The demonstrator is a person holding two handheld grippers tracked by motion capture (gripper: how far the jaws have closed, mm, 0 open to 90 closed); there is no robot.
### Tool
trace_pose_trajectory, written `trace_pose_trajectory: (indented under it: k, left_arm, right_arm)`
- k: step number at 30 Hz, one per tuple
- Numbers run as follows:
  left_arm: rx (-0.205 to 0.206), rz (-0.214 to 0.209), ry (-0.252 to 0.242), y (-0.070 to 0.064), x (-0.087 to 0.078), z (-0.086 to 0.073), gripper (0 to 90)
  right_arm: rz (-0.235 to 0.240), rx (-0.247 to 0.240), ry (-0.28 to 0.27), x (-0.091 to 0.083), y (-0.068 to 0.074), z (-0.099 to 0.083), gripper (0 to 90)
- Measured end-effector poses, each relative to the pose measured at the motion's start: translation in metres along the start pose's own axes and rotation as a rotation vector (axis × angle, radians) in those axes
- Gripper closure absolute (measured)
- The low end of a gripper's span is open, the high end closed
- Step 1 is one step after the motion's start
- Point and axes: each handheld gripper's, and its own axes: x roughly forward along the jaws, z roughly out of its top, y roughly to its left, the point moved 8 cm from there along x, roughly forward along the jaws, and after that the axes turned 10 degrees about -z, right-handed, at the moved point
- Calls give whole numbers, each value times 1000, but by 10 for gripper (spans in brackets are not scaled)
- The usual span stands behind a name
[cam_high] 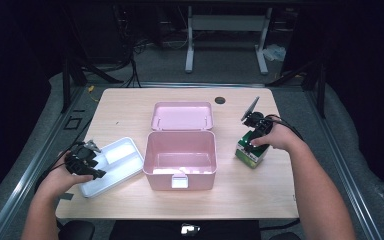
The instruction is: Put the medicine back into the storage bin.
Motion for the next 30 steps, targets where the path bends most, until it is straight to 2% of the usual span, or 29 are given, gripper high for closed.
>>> trace_pose_trajectory:
  k: [10,17,23,30]
  left_arm:
    - [-7,-7,3,0,1,-2,454]
    - [-6,-8,3,1,1,-2,453]
    - [-7,-11,6,1,1,-3,453]
    - [-7,-11,7,0,2,-2,453]
  right_arm:
    - [1,-21,-16,-22,5,4,161]
    - [-7,-59,-36,-39,12,10,161]
    - [-13,-121,-45,-54,21,15,162]
    - [-36,-248,-64,-75,31,22,163]
